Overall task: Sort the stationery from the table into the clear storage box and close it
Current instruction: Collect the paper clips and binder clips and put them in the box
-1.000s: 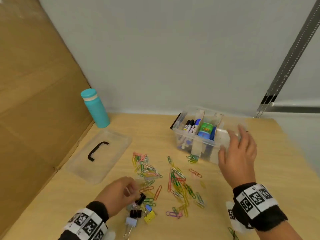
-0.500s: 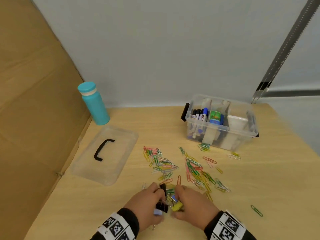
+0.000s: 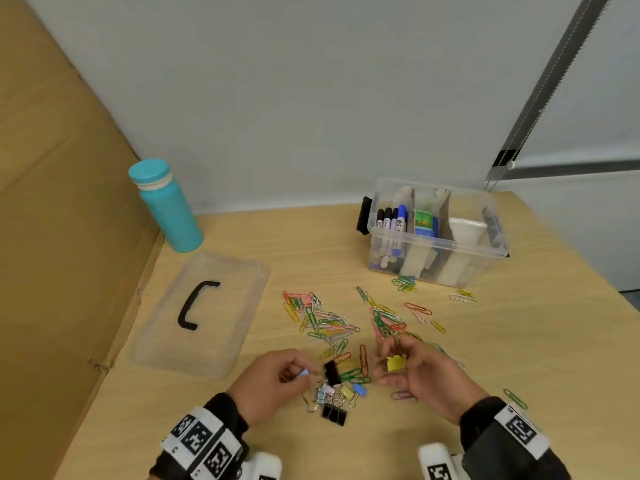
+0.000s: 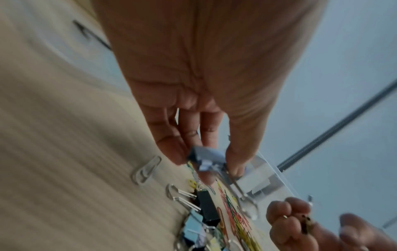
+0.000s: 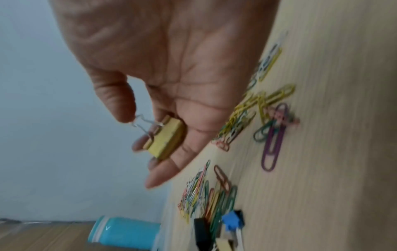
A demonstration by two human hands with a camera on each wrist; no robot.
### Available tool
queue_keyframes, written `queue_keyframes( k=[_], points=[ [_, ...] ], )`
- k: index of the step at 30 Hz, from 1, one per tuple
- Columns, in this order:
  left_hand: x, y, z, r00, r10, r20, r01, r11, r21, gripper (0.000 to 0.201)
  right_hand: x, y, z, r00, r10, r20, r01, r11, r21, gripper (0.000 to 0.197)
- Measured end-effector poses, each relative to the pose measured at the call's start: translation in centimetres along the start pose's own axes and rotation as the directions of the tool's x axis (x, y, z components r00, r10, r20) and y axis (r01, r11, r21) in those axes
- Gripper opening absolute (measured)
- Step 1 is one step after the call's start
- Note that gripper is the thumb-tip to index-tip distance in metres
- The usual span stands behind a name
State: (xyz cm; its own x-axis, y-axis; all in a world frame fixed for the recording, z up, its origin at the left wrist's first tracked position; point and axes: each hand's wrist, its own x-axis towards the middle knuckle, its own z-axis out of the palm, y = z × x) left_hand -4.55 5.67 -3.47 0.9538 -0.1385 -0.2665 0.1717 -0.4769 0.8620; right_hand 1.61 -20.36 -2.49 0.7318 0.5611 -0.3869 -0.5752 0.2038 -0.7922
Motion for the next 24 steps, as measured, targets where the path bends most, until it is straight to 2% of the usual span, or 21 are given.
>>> queue_keyframes(
  k=[1, 2, 3, 4, 5, 6, 8, 10, 12, 15, 17, 18, 19, 22, 23, 24],
  points=[
    [0.3, -0.1, -0.1, 1.0, -0.007, -0.01, 0.007, 1.0, -0.025, 0.005, 0.0, 0.0, 0.3, 0.999, -0.043, -0.004, 0.043, 0.998, 0.05, 0.021],
    [0.5, -0.3, -0.2, 1.0, -0.014, -0.028, 0.013, 0.999, -0.037, 0.006, 0.1, 0.2, 0.4, 0.997, -0.079, -0.024, 0.08, 0.997, 0.014, 0.015],
    [0.8, -0.5, -0.3, 0.999, -0.017, -0.048, 0.015, 0.999, -0.04, 0.007, 0.3, 0.4, 0.7, 0.992, -0.119, -0.044, 0.112, 0.985, -0.134, 0.012],
    [0.9, -0.5, -0.4, 0.998, -0.02, -0.059, 0.018, 0.999, -0.045, 0.008, 0.4, 0.6, 0.7, 0.985, -0.156, -0.069, 0.117, 0.914, -0.388, 0.014],
    [1.0, -0.6, -0.4, 0.998, -0.026, -0.058, 0.022, 0.998, -0.058, 0.011, 0.5, 0.7, 0.8, 0.98, -0.193, -0.056, 0.112, 0.756, -0.645, 0.015],
    [0.9, -0.5, -0.4, 0.998, -0.034, -0.044, 0.031, 0.997, -0.076, 0.015, 0.6, 1.0, 0.8, 0.978, -0.207, -0.002, 0.116, 0.554, -0.824, 0.014],
    [0.8, -0.4, -0.2, 0.999, -0.034, -0.018, 0.032, 0.995, -0.09, 0.024, 0.9, 1.8, 1.1, 0.985, -0.117, 0.126, 0.151, 0.236, -0.96, 0.016],
    [0.7, -0.1, 0.3, 1.0, -0.001, -0.001, 0.001, 1.0, -0.021, 0.031, 1.1, 2.5, 1.5, 0.99, -0.005, 0.14, 0.14, 0.045, -0.989, 0.027],
    [0.6, 0.0, 1.0, 0.998, 0.053, 0.019, -0.055, 0.992, 0.117, 0.03, 1.2, 2.6, 1.7, 0.993, 0.008, 0.114, 0.114, -0.026, -0.993, 0.027],
    [0.3, 0.0, 1.9, 0.992, 0.116, 0.044, -0.123, 0.959, 0.255, 0.013, 1.4, 2.8, 1.7, 0.994, -0.008, 0.105, 0.104, -0.042, -0.994, 0.018],
    [0.2, 0.2, 2.1, 0.988, 0.129, 0.089, -0.151, 0.932, 0.329, 0.015, 1.4, 2.9, 1.6, 0.996, -0.002, 0.084, 0.084, -0.041, -0.996, 0.017],
    [0.2, 0.1, 2.1, 0.985, 0.129, 0.113, -0.162, 0.916, 0.367, 0.018, 1.3, 2.8, 1.4, 0.998, 0.002, 0.069, 0.069, -0.006, -0.998, 0.017],
    [0.3, 0.1, 2.1, 0.983, 0.13, 0.131, -0.173, 0.896, 0.409, 0.02, 1.2, 2.7, 1.3, 0.998, 0.001, 0.063, 0.063, 0.054, -0.997, 0.017],
    [0.4, 0.0, 2.2, 0.98, 0.134, 0.15, -0.19, 0.858, 0.477, 0.023, 0.7, 2.0, 0.6, 0.998, -0.043, 0.056, 0.066, 0.304, -0.95, 0.01],
    [0.4, 0.0, 2.3, 0.979, 0.136, 0.149, -0.192, 0.856, 0.48, 0.023, 0.5, 1.6, 0.6, 0.998, -0.06, 0.036, 0.058, 0.43, -0.901, 0.006],
    [0.4, -0.1, 2.3, 0.98, 0.135, 0.146, -0.19, 0.857, 0.48, 0.022, 0.3, 1.4, 0.5, 0.999, -0.047, 0.007, 0.034, 0.608, -0.793, 0.005]
  ],
)
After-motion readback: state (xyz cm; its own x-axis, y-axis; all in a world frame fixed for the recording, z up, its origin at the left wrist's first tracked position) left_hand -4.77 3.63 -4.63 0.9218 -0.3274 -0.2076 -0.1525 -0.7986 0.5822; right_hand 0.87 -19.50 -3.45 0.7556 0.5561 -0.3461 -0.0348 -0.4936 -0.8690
